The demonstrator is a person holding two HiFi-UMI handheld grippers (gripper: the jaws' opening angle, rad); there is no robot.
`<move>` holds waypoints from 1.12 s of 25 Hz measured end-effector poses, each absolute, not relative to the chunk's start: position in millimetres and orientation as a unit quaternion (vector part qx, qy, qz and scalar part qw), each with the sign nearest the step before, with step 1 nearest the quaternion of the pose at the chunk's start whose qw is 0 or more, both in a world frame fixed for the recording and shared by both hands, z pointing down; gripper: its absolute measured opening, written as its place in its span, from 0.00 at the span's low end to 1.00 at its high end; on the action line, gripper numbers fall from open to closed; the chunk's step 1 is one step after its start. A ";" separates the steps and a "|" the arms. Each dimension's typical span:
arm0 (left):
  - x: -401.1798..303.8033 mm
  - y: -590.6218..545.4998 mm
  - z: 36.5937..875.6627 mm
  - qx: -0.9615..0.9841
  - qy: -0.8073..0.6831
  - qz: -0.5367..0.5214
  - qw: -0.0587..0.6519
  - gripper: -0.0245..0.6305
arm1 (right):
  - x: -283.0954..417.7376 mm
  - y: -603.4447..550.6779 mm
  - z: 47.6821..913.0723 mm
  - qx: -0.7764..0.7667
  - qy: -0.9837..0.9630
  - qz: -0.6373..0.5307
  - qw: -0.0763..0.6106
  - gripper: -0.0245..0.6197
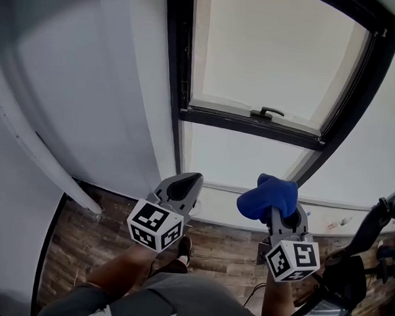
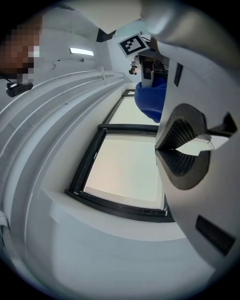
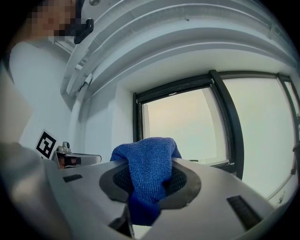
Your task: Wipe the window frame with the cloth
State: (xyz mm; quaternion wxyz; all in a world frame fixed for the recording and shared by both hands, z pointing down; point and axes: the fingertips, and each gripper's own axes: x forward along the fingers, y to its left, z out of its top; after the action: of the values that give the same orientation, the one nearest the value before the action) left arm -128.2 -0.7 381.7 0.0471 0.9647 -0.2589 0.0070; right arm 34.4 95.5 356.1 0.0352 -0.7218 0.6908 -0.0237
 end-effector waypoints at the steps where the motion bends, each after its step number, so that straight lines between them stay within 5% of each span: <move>1: -124.5 -11.3 382.9 0.964 -0.260 0.004 0.048 0.05 | 37.6 83.4 356.8 -0.720 0.693 -0.022 0.029 0.22; 28: -123.7 -275.1 420.3 0.930 -0.362 0.023 0.062 0.05 | -11.9 -281.7 418.3 -0.605 0.794 -0.064 -0.020 0.22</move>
State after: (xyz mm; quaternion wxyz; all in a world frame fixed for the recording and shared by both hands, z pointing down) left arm -123.7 -275.1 420.3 0.0619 0.9300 -0.3617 0.0225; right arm -11.9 -281.7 418.3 -0.0202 -0.6049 0.7935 -0.0638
